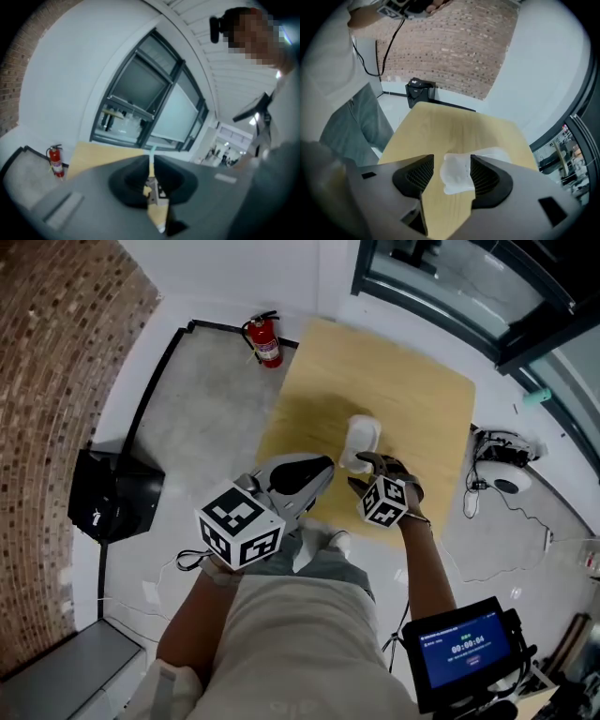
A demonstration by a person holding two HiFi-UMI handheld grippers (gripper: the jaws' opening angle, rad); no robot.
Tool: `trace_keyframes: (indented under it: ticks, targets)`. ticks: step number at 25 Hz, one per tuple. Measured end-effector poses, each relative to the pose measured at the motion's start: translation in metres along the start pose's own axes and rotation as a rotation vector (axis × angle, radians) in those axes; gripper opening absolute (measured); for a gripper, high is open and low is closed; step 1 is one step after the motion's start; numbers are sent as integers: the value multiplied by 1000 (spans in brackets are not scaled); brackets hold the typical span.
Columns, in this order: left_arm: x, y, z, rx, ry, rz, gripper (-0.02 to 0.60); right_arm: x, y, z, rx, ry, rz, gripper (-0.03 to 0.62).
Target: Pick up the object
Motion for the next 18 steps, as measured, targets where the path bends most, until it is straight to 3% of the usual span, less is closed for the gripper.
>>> trace_keyframes:
  ticks: [7, 18]
  targets:
    - [-6, -2, 8, 28, -13, 25, 26, -17, 9, -24, 14, 132, 75, 224]
    - [-12, 4, 9, 45, -19, 52, 26, -19, 5, -38, 69, 141, 7, 224]
Point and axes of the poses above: the fingertips, and each gripper's own axes: z backward along the fingers, y to its left, x out of its top, the point moved 3 cm from there along z, backward along the fingers, and after that the axes turned 12 degrees about z, right-handed, at the moved point
